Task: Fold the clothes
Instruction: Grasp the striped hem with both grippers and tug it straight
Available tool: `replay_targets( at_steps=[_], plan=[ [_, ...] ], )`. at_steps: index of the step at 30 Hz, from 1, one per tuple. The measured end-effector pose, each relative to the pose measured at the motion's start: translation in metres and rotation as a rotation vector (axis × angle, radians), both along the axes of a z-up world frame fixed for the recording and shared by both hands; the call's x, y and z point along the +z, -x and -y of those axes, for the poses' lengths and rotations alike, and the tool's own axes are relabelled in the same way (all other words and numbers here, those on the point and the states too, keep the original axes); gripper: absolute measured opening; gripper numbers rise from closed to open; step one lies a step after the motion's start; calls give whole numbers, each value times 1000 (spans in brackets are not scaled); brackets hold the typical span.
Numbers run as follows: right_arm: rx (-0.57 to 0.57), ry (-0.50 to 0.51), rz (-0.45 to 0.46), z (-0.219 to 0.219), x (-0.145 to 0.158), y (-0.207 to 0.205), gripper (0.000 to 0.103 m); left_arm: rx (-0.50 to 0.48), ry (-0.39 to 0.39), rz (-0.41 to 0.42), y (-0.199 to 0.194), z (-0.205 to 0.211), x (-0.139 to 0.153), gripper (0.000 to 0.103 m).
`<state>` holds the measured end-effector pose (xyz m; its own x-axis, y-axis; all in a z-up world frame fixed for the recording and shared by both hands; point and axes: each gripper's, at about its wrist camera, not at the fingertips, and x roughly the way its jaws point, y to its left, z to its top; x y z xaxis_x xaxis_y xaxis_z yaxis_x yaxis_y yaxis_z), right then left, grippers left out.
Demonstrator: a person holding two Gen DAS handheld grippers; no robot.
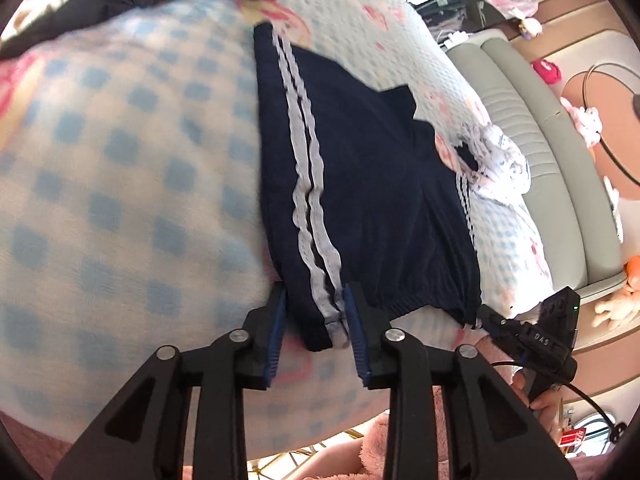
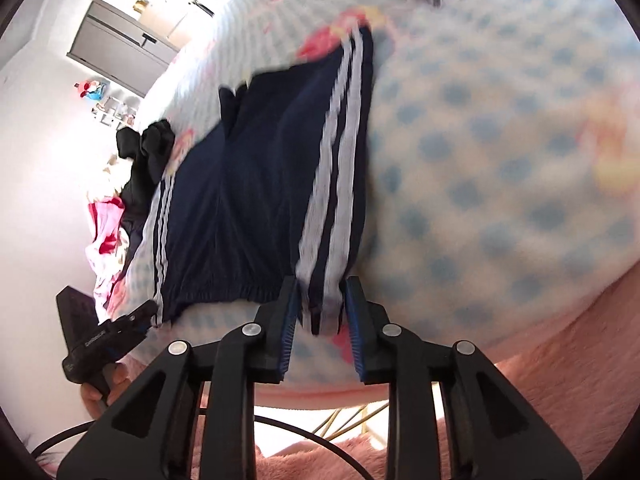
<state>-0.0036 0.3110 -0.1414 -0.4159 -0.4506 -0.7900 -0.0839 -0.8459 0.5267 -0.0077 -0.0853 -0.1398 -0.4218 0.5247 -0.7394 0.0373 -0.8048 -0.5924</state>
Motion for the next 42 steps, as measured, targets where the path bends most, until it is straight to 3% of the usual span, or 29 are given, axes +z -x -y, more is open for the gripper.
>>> replay_targets(
  at_steps=[4, 5, 9, 12, 15, 19, 25, 30, 34, 38, 40, 41, 42],
  plan=[
    [12, -58, -50, -7, 17, 18, 29, 31, 32, -56, 8, 10, 14, 33],
    [19, -66, -38, -4, 15, 25, 36, 35, 26, -53, 12, 11, 12, 33],
    [41, 1, 45, -5, -10, 43, 37, 31, 13, -9, 23, 5, -3, 32],
    [37, -11, 66, 3, -22, 40, 36, -53, 38, -89, 16, -20, 13, 32],
    [33, -91, 14, 7, -11, 32, 35, -162, 148, -148, 14, -53, 29, 32],
    [43, -108, -31, 9, 1, 24, 35, -188, 200, -165, 22, -72, 38, 32],
    [26, -120, 36, 8, -14, 23, 35, -42, 305, 9, 28, -41, 7, 33],
    [-14, -120, 10, -3, -6, 24, 36, 61, 159, 16, 12, 11, 7, 33],
    [13, -77, -63, -1, 10, 31, 36, 58, 27, 15, 38, 7, 1, 35],
    [40, -104, -36, 11, -1, 45, 36, 52, -106, 15, 65, -1, -7, 39],
    [69, -129, -8, 19, -10, 61, 36, 45, 14, 42, 75, -12, -13, 36],
    [80, -157, 5, 21, -11, 67, 36, 39, 74, 44, 75, -16, -12, 26],
    [86, -177, 16, 23, -9, 73, 36, 32, 126, 42, 75, -19, -10, 24]
  ],
)
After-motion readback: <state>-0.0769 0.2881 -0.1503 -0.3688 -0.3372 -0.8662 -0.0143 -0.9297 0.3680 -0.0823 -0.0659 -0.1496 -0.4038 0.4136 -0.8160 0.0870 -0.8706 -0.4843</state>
